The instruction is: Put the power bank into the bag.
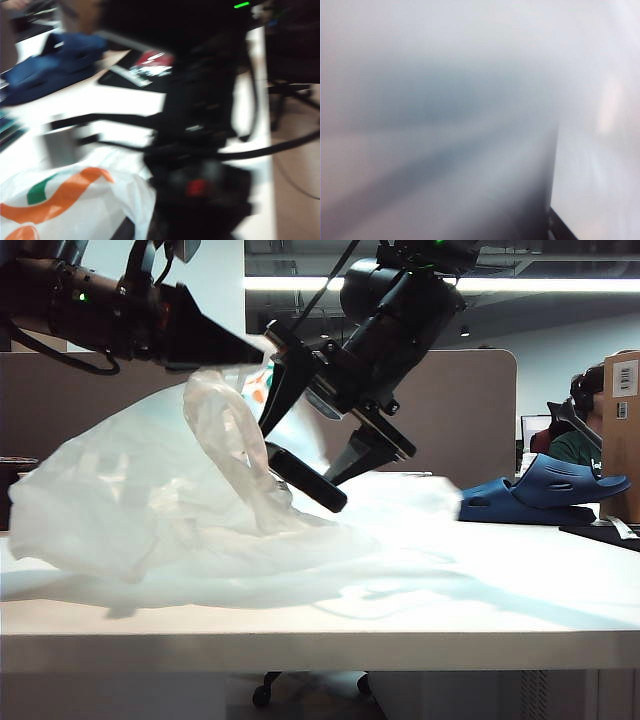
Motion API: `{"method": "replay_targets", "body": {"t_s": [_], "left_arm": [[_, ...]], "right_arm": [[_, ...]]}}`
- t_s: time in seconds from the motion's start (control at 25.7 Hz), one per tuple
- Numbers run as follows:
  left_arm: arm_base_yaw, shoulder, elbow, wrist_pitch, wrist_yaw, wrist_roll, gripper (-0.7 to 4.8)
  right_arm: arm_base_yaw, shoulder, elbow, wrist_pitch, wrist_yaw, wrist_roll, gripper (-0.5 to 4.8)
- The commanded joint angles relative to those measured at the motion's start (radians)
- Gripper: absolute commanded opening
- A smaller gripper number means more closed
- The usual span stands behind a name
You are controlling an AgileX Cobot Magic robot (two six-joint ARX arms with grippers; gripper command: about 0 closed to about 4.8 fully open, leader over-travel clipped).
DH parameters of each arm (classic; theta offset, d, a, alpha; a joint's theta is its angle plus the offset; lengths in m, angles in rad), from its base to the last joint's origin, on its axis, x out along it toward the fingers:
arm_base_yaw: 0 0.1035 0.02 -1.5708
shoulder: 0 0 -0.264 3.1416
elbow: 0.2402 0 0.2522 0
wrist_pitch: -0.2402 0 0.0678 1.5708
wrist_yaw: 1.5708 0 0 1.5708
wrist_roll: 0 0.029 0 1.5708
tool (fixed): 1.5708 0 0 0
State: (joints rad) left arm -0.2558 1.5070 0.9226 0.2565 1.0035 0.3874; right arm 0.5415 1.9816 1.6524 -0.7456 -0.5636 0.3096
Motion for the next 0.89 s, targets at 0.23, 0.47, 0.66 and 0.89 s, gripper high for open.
{"method": "replay_targets", "body": {"t_s": [0.23,0.47,0.66,0.89], "left_arm": [[-0.005,-0.005,0.003,0.015,0.224,-0.003,-0.06],[-0.005,-0.005,0.003,0.014,0.296,-0.003,-0.06],[-0.005,-0.005,0.003,0.015,0.302,-0.003,-0.06],[-0.005,-0.005,0.003,0.019,0.241,0.001,-0.06]], "right_arm": [[0.000,-0.008,0.009,0.138,0.024,-0.003,2.59],[-0.002,0.013,0.009,0.211,0.043,-0.003,2.59],[0.000,0.057,0.009,0.272,0.048,-0.003,2.59],[-0.001,0.108,0.009,0.311,0.048,0.007,2.60]]}}
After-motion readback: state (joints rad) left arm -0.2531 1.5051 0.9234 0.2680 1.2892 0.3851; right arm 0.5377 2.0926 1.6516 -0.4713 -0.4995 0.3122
